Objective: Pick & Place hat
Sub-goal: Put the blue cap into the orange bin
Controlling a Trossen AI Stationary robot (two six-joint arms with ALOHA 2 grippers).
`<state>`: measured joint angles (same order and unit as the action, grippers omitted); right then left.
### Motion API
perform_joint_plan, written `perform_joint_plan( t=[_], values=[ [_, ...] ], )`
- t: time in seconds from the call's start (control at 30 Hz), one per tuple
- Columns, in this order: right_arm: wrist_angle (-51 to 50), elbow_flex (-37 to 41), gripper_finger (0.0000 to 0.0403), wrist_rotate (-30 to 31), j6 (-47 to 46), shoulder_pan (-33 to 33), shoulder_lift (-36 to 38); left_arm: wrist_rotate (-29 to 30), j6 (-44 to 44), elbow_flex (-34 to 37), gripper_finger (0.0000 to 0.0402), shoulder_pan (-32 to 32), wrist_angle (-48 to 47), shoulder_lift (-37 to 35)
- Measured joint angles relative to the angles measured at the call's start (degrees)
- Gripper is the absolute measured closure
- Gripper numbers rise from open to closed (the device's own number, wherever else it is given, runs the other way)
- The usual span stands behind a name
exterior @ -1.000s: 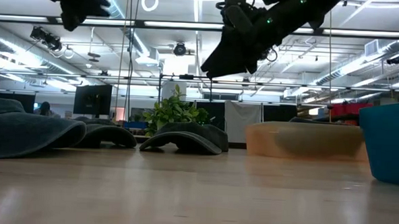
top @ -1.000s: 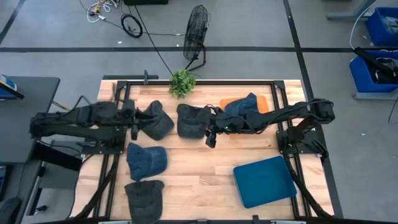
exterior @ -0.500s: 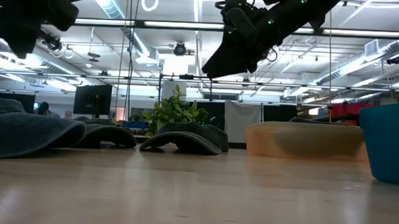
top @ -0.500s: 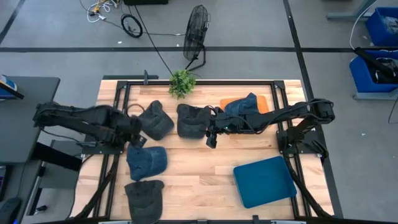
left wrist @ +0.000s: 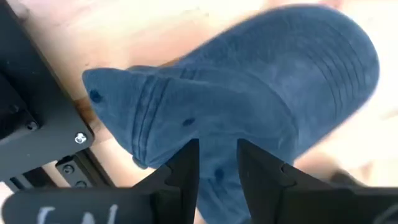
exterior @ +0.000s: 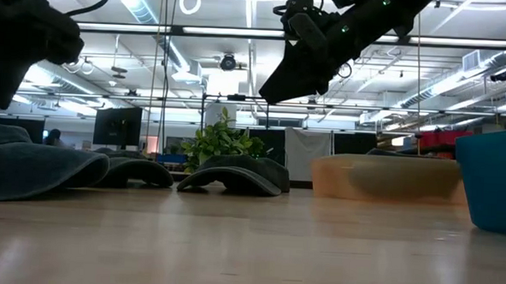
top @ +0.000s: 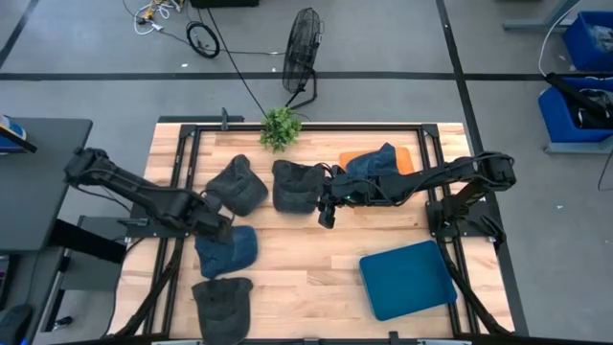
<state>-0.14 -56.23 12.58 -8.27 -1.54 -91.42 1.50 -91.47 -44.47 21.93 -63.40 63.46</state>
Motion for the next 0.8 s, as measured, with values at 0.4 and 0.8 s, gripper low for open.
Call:
perform_joint_plan(
  t=[0.4,0.8],
  values=[
    [-1.61,0.0,0.0218,0.02,0.1,0.0,0.0,4.43,-12.25,0.0,0.0291,0.57,2.83,4.19],
    [-5.87,0.0,0.0218,0.02,0.72,0.0,0.0,4.72,-20.49,0.0,0.0291,0.55,3.4,11.72]
  ],
)
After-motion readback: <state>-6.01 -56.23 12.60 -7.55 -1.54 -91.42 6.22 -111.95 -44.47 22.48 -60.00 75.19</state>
